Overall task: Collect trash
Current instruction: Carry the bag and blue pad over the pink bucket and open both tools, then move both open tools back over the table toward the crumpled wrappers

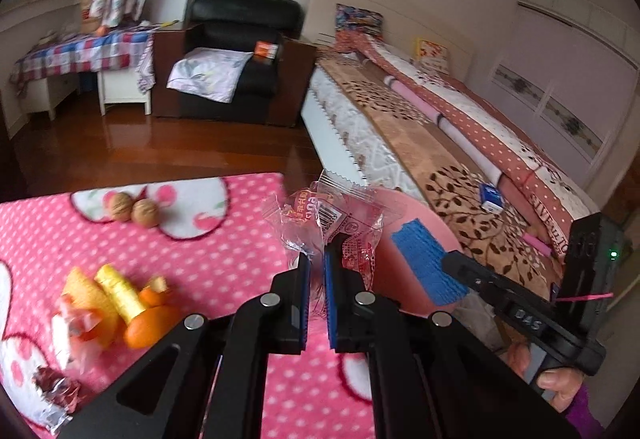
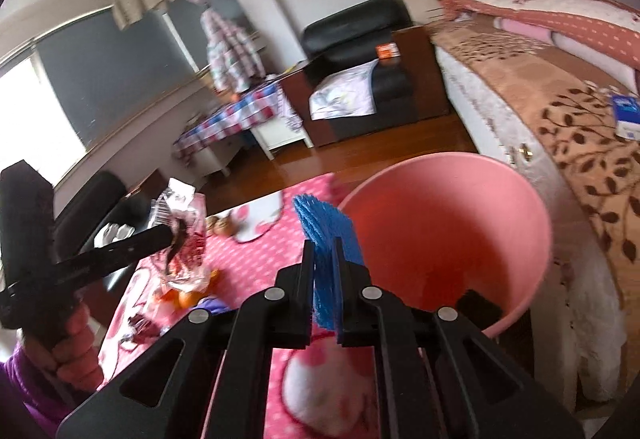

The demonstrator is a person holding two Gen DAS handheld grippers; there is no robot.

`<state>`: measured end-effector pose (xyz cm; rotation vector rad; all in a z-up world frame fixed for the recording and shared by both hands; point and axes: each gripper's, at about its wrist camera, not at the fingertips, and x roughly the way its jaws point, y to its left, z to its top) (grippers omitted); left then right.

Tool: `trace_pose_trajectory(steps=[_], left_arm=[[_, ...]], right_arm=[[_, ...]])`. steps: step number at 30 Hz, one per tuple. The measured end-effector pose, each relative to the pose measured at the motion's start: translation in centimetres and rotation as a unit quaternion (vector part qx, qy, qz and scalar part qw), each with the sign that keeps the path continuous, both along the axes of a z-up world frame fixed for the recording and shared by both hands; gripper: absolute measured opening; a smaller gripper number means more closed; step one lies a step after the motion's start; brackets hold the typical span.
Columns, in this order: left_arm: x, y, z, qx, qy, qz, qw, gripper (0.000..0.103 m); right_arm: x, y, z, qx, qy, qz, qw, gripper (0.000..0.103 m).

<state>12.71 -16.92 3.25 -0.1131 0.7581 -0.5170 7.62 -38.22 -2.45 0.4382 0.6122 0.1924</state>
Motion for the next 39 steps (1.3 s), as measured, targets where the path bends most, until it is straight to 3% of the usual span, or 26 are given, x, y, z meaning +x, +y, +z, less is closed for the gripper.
trace_pose_trajectory(steps=[9,20,23,25,33,34,37,39], left_arm=[[1.7,-5.5,-1.5,0.017,0.012,-0.034,0.9992,0.006],[3.0,-9.4,-2.9,0.028,0.015,-0.059,0.9978,0.009],[3.1,-9.7,-2.8,0.023,0.012,-0.061,0.9978,0.016],[3.0,-9.7,-2.6,0.02,0.011,-0.06,0.9979,0.031],[2.9,-8.5,-2.2,0.009,0.009,-0.051,0.9986,0.038],[2.7,-8.4,-2.1,0.008,0.009,-0.051,0.9986,0.039],[2.3,-7.9,-1.9,0.008,0.006,-0.051,0.9987,0.04],[2.0,-7.6,-1.7,0.01,0.001,-0.051,0.9987,0.041]], right_arm=[[0.5,-2.9,-2.5,0.008,0.017,-0.042,0.999,0.008],[0.9,-4.5,-3.6,0.006,0.026,-0.065,0.998,0.008],[0.9,-4.7,-3.8,0.007,0.029,-0.071,0.997,0.008],[0.9,-4.9,-4.0,0.01,0.031,-0.075,0.997,0.008],[1.0,-4.8,-4.1,0.006,0.038,-0.085,0.996,0.009],[0.9,-4.8,-4.1,0.004,0.038,-0.086,0.996,0.011],[0.8,-4.6,-3.8,0.003,0.032,-0.088,0.996,0.035],[0.5,-4.4,-3.6,0.005,0.023,-0.088,0.996,0.039]])
